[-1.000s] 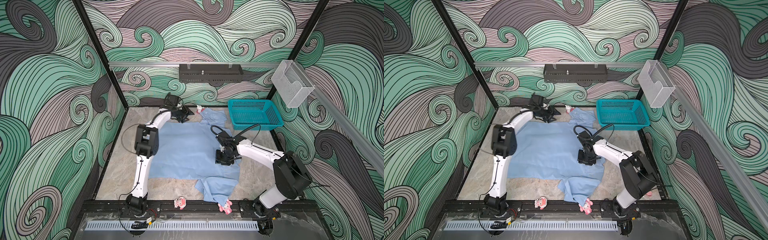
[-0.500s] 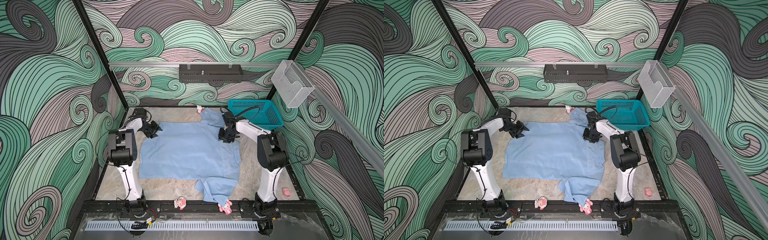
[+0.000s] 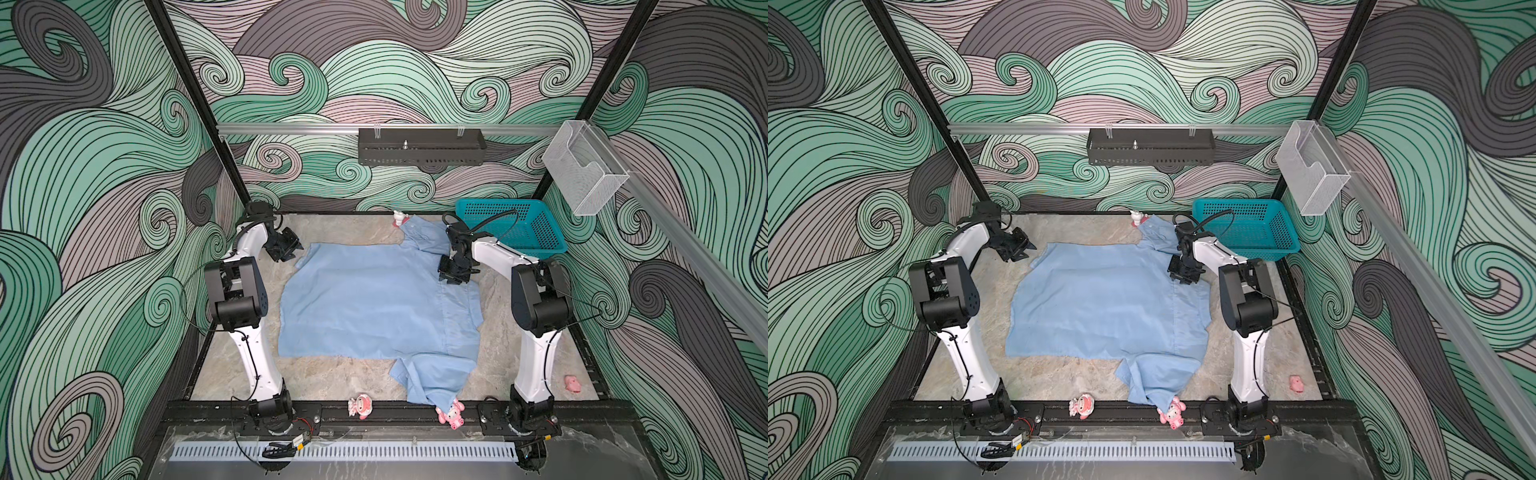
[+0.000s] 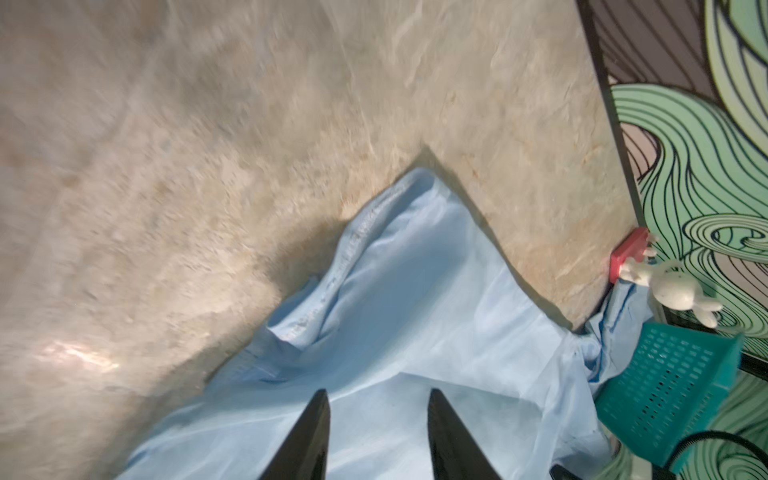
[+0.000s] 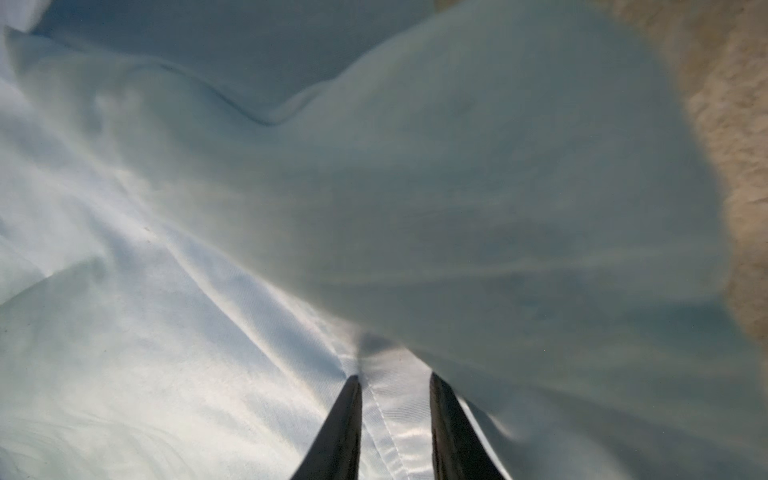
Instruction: Fold and stack the long sleeve shirts
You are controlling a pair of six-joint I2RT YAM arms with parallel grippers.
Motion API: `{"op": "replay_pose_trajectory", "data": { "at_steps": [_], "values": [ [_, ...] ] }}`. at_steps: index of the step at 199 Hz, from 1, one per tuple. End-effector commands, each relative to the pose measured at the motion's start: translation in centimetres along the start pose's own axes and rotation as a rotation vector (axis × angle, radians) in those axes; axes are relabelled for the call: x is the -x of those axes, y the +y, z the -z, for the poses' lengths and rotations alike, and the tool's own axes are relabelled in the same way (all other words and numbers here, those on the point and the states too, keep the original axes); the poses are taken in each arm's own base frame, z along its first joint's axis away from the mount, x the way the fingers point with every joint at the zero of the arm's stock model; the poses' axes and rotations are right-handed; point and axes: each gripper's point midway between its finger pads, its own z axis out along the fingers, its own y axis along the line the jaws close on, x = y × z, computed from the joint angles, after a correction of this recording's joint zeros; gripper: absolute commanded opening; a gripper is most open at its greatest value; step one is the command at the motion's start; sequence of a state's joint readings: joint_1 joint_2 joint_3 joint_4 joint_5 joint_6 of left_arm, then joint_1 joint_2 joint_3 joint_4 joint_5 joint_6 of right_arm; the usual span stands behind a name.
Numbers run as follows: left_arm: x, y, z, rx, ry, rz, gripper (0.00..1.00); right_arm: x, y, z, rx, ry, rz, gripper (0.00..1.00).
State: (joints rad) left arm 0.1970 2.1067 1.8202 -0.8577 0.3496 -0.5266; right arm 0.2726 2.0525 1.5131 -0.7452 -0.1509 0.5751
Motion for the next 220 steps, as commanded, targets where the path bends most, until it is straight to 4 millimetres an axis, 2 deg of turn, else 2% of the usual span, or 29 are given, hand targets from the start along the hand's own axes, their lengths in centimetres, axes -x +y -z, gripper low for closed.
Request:
{"op": "replay_pose_trajectory", "data": {
  "at_steps": [1, 34, 61, 78, 109, 149, 188, 212, 220],
  "values": [
    [-1.8, 2.7, -1.3, 0.149, 0.128, -0.031, 0.42, 0.2, 0.0, -0.3, -0.011, 0.012, 0.013, 0.30],
    [-2.2, 4.7, -2.5, 0.237, 0.173, -0.042, 0.43, 0.2, 0.1, -0.2, -0.009, 0.013, 0.015, 0.30],
    [-2.5, 4.8, -3.6, 0.251, 0.209, -0.049, 0.42, 0.1, 0.2, -0.2, -0.005, 0.018, 0.014, 0.30],
    [-2.7, 4.2, -4.3, 0.237, 0.221, -0.068, 0.40, -0.1, 0.1, -0.4, -0.006, 0.025, 0.012, 0.30],
    [-2.3, 2.9, -4.9, 0.202, 0.202, -0.084, 0.27, -0.2, -0.1, -0.6, -0.009, 0.031, 0.012, 0.30],
    [0.4, 2.5, -4.0, 0.231, 0.097, -0.104, 0.00, -0.2, -0.7, -0.8, -0.016, 0.035, 0.006, 0.30],
    [3.1, 3.5, -2.7, 0.290, 0.028, -0.092, 0.00, 0.0, -1.6, -1.2, -0.032, 0.041, -0.011, 0.30],
    [3.7, 4.9, -1.9, 0.347, 0.019, -0.071, 0.00, -0.1, -1.8, -1.4, -0.037, 0.054, -0.018, 0.30],
    [3.7, 5.1, -1.7, 0.349, 0.020, -0.065, 0.10, -0.1, -1.6, -1.5, -0.029, 0.060, -0.019, 0.29]
  ]
}}
